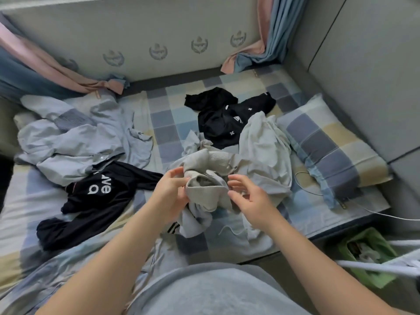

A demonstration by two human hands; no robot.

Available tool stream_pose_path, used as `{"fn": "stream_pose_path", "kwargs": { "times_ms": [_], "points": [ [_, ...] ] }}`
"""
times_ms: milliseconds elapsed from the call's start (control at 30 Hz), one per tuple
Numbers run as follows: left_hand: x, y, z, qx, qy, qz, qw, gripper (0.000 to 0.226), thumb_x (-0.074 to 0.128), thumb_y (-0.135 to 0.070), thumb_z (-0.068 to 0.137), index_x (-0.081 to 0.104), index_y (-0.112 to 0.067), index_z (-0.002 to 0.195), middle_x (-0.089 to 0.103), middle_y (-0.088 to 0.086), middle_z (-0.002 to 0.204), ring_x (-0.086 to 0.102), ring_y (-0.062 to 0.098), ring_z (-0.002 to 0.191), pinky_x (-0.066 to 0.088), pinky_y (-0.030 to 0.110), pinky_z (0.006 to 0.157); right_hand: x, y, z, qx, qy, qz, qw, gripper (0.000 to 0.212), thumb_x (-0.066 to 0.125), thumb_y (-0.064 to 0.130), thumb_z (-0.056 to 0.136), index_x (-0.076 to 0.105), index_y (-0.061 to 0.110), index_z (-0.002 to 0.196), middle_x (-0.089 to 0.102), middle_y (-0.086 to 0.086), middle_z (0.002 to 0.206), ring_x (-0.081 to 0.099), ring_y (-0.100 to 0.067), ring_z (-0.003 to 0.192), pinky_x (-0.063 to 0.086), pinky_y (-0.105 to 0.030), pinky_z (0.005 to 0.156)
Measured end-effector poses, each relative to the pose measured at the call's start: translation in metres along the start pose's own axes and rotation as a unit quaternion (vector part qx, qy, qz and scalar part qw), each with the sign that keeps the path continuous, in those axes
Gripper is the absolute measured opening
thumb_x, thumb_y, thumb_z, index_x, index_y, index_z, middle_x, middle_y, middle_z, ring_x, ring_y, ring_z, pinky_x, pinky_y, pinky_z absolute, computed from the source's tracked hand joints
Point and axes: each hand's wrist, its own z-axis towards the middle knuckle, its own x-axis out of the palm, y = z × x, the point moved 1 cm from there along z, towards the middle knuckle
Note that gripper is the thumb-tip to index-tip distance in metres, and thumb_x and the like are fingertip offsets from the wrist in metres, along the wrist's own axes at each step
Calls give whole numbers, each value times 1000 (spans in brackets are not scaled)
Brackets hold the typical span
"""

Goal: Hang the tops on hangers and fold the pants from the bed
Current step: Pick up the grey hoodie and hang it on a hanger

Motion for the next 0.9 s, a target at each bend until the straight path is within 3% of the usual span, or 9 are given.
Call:
{"fn": "stream_pose_path", "kwargs": {
  "times_ms": [100, 200, 300, 400, 500, 567, 633, 700, 900],
  "points": [
    [-23, -37, -22, 28, 14, 46, 998, 38, 42, 15, 91, 56, -11, 114, 60, 12, 107, 64, 21, 67, 54, 34, 55, 30, 29, 3, -35, -21, -22, 999, 39, 64, 25, 97, 54, 43, 130, 59, 22, 127, 50, 9, 121, 43, -19, 99],
    [-43, -72, -50, 58, 51, 116, 990, 35, 40, 13, 90, 61, -12, 103, 59, 14, 97, 60, 17, 53, 51, 27, 46, 67, 61, 8, -87, -13, -64, 994, 51, 70, 26, 93, 52, 39, 138, 53, 18, 137, 47, -3, 130, 38, -29, 110],
    [-57, -104, -79, 93, 109, 159, 977, 30, 43, 11, 85, 62, -12, 91, 58, 13, 91, 58, 19, 57, 49, 25, 48, 106, 90, 14, -131, 0, -113, 985, 58, 73, 23, 88, 51, 33, 141, 50, 19, 134, 46, -12, 131, 35, -39, 114],
    [-67, -133, -109, 118, 153, 196, 961, 25, 50, 2, 68, 59, -11, 88, 55, 16, 89, 51, 28, 72, 45, 30, 58, 136, 113, 20, -159, -28, -100, 982, 45, 69, 20, 90, 59, 30, 132, 61, 12, 126, 57, -15, 119, 45, -43, 102],
    [-74, -158, -131, 167, 172, 211, 948, 25, 47, 1, 64, 59, -12, 82, 53, 12, 77, 45, 25, 63, 38, 31, 58, 152, 131, 28, -170, -73, -81, 979, 18, 62, 20, 90, 66, 33, 101, 67, 9, 99, 63, -6, 91, 52, -29, 77],
    [-79, -171, -142, 192, 189, 203, 941, 25, 46, 1, 65, 60, -14, 80, 52, 11, 75, 44, 23, 60, 37, 31, 57, 159, 137, 34, -161, -89, -106, 977, 17, 57, 27, 87, 55, 43, 80, 62, 10, 84, 57, -2, 76, 41, -21, 61],
    [-82, -181, -150, 216, 202, 187, 937, 25, 46, 1, 66, 60, -14, 81, 52, 11, 77, 45, 23, 60, 38, 31, 56, 165, 136, 40, -130, -91, -140, 977, 24, 55, 24, 88, 49, 40, 71, 58, 8, 80, 55, -9, 71, 40, -27, 57],
    [-87, -189, -154, 239, 204, 171, 934, 25, 45, 0, 67, 60, -15, 82, 50, 10, 77, 41, 23, 61, 38, 30, 54, 170, 130, 45, -86, -88, -174, 977, 21, 54, 20, 90, 51, 30, 72, 58, 5, 81, 57, -22, 73, 44, -38, 59],
    [-114, -203, -157, 270, 175, 136, 937, 23, 47, -2, 69, 61, -16, 81, 51, 5, 72, 45, 18, 59, 39, 29, 54, 159, 82, 47, 47, -60, -236, 969, 16, 52, 6, 86, 56, 13, 72, 67, -11, 78, 62, -34, 82, 48, -40, 68]
  ]
}}
